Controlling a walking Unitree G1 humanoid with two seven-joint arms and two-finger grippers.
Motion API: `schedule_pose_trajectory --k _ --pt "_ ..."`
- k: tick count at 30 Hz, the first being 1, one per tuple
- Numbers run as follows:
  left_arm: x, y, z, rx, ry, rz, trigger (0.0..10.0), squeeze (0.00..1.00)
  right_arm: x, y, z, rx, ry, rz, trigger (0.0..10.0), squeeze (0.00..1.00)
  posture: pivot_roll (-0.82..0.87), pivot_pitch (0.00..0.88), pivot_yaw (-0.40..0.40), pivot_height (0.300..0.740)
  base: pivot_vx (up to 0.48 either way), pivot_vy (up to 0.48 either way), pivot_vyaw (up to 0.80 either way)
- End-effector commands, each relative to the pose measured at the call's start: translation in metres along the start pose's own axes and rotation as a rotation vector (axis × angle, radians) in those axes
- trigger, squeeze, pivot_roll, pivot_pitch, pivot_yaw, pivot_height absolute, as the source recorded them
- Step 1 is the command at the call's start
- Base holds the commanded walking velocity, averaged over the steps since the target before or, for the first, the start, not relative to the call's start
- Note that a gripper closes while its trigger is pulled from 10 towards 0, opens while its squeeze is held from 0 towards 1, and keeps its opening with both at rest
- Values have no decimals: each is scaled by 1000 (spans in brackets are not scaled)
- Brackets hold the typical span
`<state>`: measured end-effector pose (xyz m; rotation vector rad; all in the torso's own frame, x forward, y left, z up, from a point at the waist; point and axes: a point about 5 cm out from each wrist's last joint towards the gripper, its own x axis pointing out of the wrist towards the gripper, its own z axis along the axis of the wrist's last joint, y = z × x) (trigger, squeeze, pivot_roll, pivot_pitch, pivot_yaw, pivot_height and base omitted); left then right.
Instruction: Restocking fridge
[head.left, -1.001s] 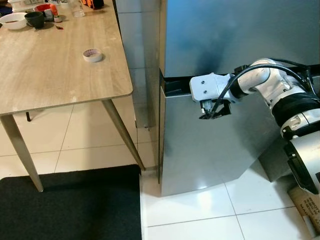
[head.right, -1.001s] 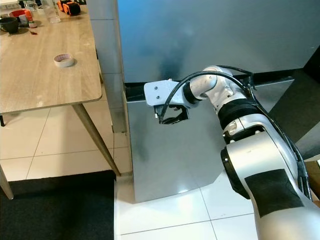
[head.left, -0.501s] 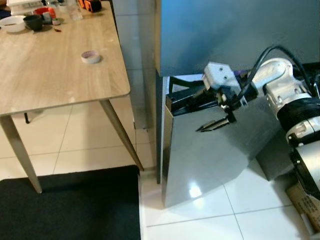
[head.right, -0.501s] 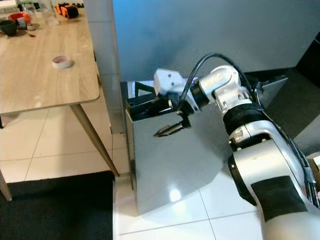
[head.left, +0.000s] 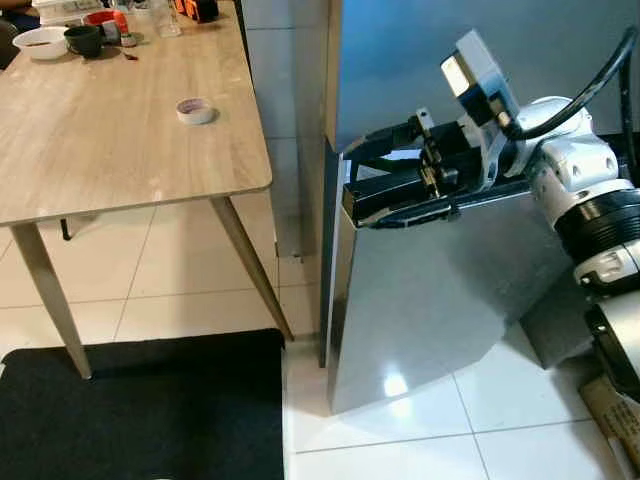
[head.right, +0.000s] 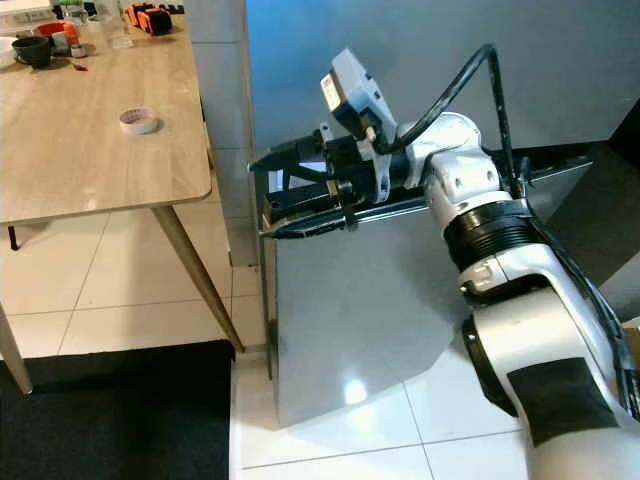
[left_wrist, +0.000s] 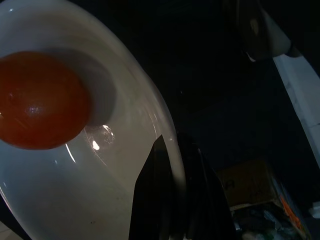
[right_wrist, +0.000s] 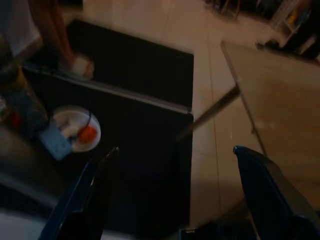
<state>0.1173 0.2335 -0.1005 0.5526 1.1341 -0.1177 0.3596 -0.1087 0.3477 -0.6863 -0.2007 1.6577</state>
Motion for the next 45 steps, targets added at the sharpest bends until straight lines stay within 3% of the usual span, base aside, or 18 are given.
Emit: schedule_pose_trajectory --k 1,4,13,18,23,29,33,36,42,45 --pt "-1 -10 -7 -7 28 -25 10000 0 0 -1 -1 -28 60 0 10000 0 -51 98 -27 740 0 0 0" --pt "-1 -12 -6 -9 29 -28 10000 0 0 0 -10 -42 188 -24 10000 0 -58 92 -22 740 0 0 0" --pt "-1 -13 -4 -10 29 -35 10000 0 -4 -3 -29 -22 407 -68 10000 0 -62 71 -24 740 0 0 0" --pt "0 -14 0 -11 24 -36 10000 0 -3 -5 -29 -26 448 -68 10000 0 -70 65 -28 740 0 0 0" --pt "0 -17 1 -11 21 -42 10000 0 -2 -8 -23 -16 405 -78 10000 0 -75 56 -35 740 0 0 0" --pt "-1 -21 -2 -8 31 -51 10000 0 -1 -9 -26 -12 438 -80 10000 0 -82 37 -37 740 0 0 0" --pt "-1 -21 -3 -9 36 -52 10000 0 7 -11 -24 19 358 -99 10000 0 -82 40 -41 740 0 0 0" --pt "-1 -22 -2 -16 35 -53 10000 0 13 -22 -16 60 258 -234 10000 0 -80 39 -43 740 0 0 0" --pt "-1 -23 -1 -25 35 -53 10000 0 17 -23 -12 82 171 -224 10000 0 -75 38 -45 740 0 0 0" --pt "-2 -24 -3 -28 40 -54 10000 0 21 -23 -14 75 182 -230 10000 0 -75 38 -45 740 0 0 0"
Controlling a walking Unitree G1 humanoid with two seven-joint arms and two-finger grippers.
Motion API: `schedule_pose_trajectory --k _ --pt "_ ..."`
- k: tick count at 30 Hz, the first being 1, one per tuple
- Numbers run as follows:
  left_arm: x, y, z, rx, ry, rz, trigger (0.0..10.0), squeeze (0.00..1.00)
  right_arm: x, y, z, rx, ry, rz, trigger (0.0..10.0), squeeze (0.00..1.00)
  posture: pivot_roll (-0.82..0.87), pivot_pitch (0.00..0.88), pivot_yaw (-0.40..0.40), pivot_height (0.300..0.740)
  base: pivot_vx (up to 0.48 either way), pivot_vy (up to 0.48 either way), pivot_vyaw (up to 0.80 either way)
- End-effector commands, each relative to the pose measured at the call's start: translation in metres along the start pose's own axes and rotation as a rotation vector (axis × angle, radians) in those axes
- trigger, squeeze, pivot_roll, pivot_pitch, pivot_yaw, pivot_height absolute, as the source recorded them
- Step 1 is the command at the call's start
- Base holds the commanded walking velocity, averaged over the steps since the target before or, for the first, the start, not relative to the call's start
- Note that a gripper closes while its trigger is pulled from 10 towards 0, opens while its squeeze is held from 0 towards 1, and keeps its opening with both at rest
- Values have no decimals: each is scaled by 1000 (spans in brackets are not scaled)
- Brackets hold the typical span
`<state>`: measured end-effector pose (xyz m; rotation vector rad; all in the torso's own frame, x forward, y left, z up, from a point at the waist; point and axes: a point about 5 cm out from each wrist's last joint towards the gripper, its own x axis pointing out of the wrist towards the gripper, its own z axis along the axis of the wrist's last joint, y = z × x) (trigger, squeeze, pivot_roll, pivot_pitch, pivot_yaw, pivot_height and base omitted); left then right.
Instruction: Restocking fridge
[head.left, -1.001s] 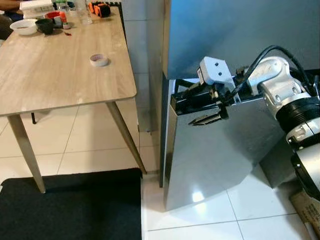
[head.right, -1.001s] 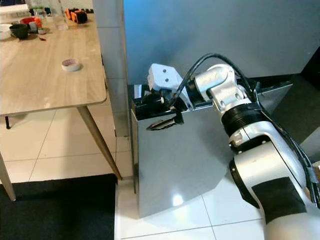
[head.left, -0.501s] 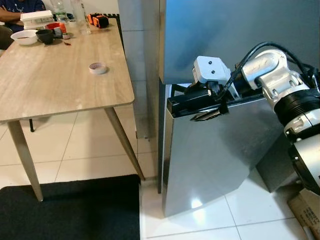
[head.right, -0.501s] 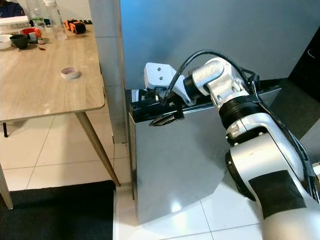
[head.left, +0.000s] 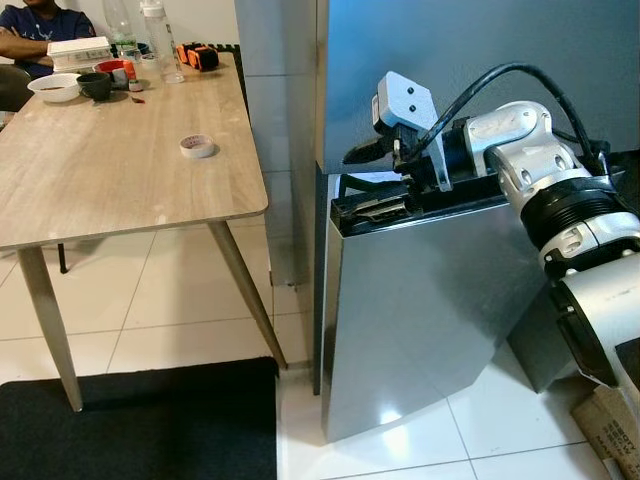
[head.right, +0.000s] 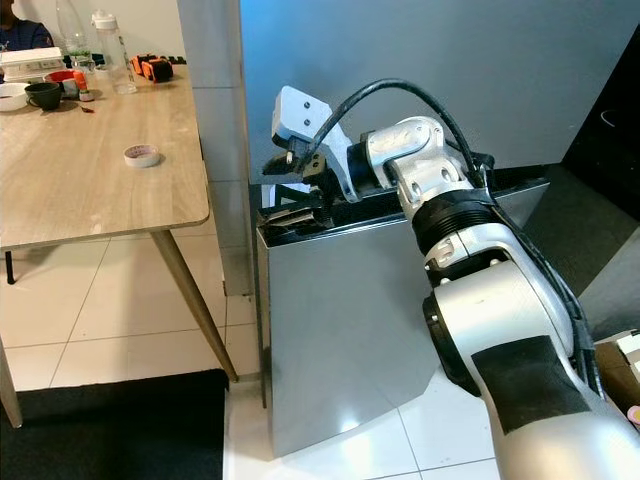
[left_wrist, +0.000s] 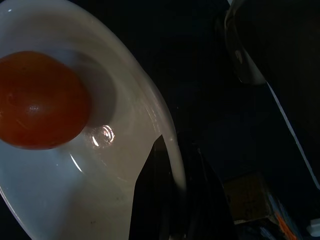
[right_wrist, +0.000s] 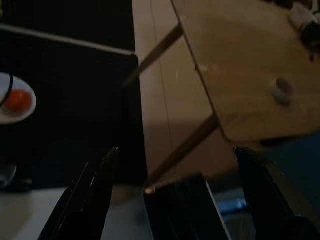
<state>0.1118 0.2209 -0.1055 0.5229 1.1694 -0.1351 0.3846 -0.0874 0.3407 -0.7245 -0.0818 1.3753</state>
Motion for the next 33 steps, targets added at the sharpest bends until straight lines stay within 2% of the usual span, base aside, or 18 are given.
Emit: schedule_pose_trajectory --k 1,4,7,15,26,33 --pt "-1 -9 -4 -15 16 -18 10000 0 1 1 -3 -3 26 1 10000 0 -75 38 -45 740 0 0 0" --pt "-1 -9 -5 -16 19 -18 10000 0 5 4 -10 -17 89 11 10000 0 -75 40 -46 740 0 0 0" --pt "-1 -9 -6 -16 22 -16 10000 0 15 9 -30 -40 264 -11 10000 0 -76 43 -47 740 0 0 0" --pt "-2 -10 -8 -17 27 -16 10000 0 27 13 -44 25 350 -58 10000 0 -68 52 -49 740 0 0 0" --pt "-3 -10 -13 -16 37 -16 10000 0 30 12 -48 43 391 -106 10000 0 -64 62 -48 740 0 0 0" --pt "-3 -11 -15 -14 39 -16 10000 0 30 15 -58 31 519 -92 10000 0 -64 71 -56 740 0 0 0"
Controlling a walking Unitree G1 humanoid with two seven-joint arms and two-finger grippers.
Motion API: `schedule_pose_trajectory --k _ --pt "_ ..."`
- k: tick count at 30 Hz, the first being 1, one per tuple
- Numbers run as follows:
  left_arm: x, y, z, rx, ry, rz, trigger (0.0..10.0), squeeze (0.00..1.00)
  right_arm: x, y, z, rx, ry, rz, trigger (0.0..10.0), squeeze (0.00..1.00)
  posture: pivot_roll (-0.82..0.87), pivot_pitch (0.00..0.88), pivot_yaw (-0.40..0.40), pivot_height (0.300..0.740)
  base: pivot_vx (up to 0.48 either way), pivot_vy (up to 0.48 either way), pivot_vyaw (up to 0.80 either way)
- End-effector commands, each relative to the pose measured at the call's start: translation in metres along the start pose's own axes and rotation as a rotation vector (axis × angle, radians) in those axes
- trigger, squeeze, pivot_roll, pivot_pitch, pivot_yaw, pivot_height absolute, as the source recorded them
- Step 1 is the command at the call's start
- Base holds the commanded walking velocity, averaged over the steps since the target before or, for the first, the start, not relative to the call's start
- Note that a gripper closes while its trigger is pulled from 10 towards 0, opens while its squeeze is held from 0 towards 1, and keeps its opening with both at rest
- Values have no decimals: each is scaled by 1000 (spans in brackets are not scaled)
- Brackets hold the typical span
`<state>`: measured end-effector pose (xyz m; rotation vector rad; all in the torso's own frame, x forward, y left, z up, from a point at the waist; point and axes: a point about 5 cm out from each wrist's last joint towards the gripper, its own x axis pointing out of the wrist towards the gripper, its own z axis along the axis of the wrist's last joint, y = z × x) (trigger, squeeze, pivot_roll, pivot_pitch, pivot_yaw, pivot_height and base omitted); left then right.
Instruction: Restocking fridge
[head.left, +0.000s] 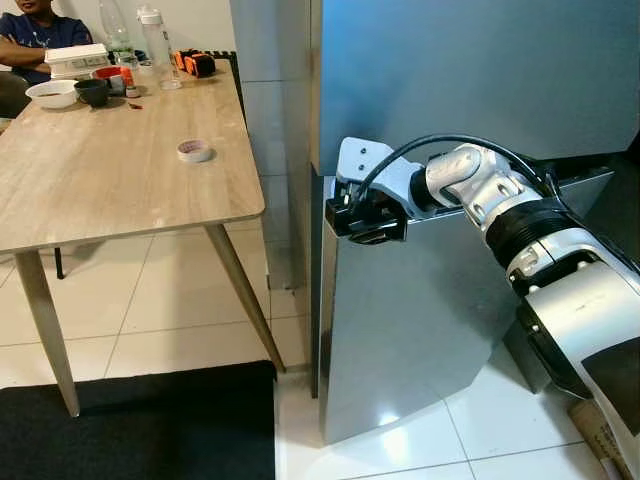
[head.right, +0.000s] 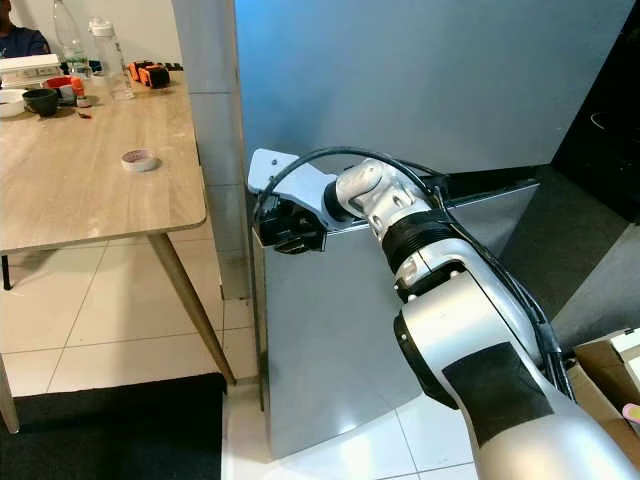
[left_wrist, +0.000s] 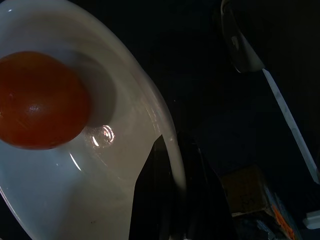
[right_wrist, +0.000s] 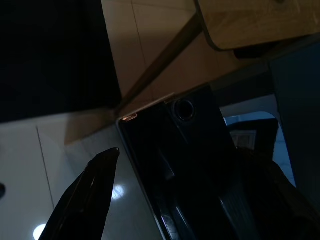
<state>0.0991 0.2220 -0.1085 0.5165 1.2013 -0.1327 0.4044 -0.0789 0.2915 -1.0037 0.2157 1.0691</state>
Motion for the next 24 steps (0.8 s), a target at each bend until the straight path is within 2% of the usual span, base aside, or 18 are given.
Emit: schedule_pose_trajectory --k 1,9,14,19,24 --pt "-1 -6 -3 -9 8 -7 10000 0 5 8 -13 22 80 48 10000 0 -64 71 -56 740 0 0 0" --pt "-1 -9 -1 -16 5 -9 10000 0 -1 10 -18 -47 124 150 10000 0 -61 69 -64 740 0 0 0" --pt "-1 -10 -3 -20 10 -12 10000 0 -20 10 -26 -121 173 304 10000 0 -66 63 -68 740 0 0 0" --pt "-1 -10 -1 -22 8 -10 10000 0 -32 10 -31 -142 200 377 10000 0 -67 62 -69 740 0 0 0" --pt "-1 -10 -1 -23 6 -10 10000 0 -38 8 -31 -147 199 398 10000 0 -69 60 -70 740 0 0 0"
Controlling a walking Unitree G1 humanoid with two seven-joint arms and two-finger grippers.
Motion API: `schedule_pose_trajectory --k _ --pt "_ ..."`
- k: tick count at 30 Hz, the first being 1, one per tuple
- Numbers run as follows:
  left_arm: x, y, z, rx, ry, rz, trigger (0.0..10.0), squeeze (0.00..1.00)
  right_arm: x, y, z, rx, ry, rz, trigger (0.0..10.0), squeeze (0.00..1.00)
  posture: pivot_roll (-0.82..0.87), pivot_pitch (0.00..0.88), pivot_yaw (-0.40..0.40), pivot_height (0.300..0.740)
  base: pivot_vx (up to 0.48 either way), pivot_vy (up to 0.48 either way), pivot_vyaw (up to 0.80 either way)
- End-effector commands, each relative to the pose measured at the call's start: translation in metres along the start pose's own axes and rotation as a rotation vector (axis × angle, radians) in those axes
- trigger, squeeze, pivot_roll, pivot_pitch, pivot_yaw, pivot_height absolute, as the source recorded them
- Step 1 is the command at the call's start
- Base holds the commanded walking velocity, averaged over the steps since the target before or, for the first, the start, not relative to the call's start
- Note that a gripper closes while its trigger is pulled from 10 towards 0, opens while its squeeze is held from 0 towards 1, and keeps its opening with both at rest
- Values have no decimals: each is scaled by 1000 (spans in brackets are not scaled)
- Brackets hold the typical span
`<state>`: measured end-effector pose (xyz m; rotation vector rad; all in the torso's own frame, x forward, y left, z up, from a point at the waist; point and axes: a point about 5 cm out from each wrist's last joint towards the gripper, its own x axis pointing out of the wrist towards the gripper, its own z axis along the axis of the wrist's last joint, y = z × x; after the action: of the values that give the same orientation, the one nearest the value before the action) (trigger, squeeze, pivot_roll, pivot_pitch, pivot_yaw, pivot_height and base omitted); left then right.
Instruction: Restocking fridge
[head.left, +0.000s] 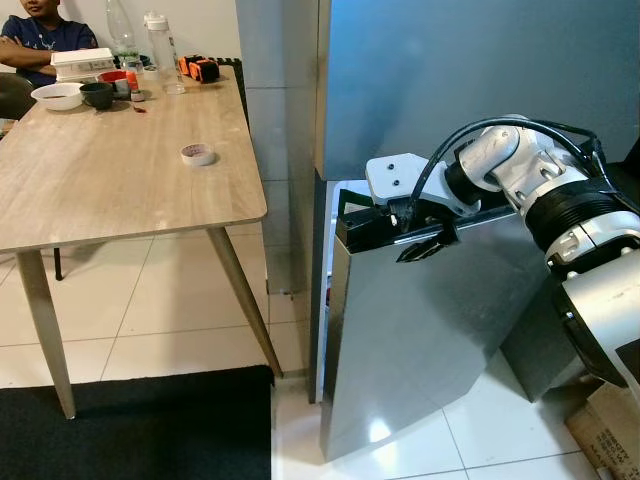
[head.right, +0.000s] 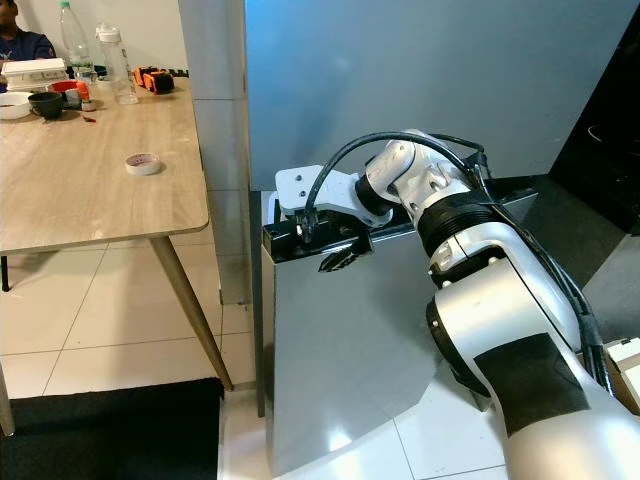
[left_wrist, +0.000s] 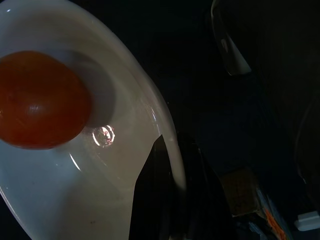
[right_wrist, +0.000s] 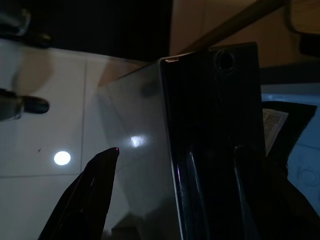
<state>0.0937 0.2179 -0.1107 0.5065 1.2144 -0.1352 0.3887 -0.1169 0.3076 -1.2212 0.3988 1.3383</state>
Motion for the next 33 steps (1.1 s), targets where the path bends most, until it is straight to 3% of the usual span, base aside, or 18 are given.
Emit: schedule_pose_trajectory --k 1,10,15,22,33 --pt "0 -4 3 -17 -5 0 10000 0 5 9 -12 35 46 91 10000 0 -69 60 -70 740 0 0 0" --pt "0 -5 5 -17 -9 -3 10000 0 -5 8 -6 24 -32 119 10000 0 -74 57 -68 740 0 0 0" --pt "1 -5 6 -16 -9 -1 10000 0 -15 0 17 18 -289 75 10000 0 -74 57 -68 740 0 0 0" --pt "1 -4 5 -14 -7 -1 10000 0 -21 -5 30 -13 -379 32 10000 0 -72 56 -62 740 0 0 0" --pt "0 -5 5 -12 -10 -2 10000 0 10 -8 27 43 -266 -71 10000 0 -72 73 -66 740 0 0 0"
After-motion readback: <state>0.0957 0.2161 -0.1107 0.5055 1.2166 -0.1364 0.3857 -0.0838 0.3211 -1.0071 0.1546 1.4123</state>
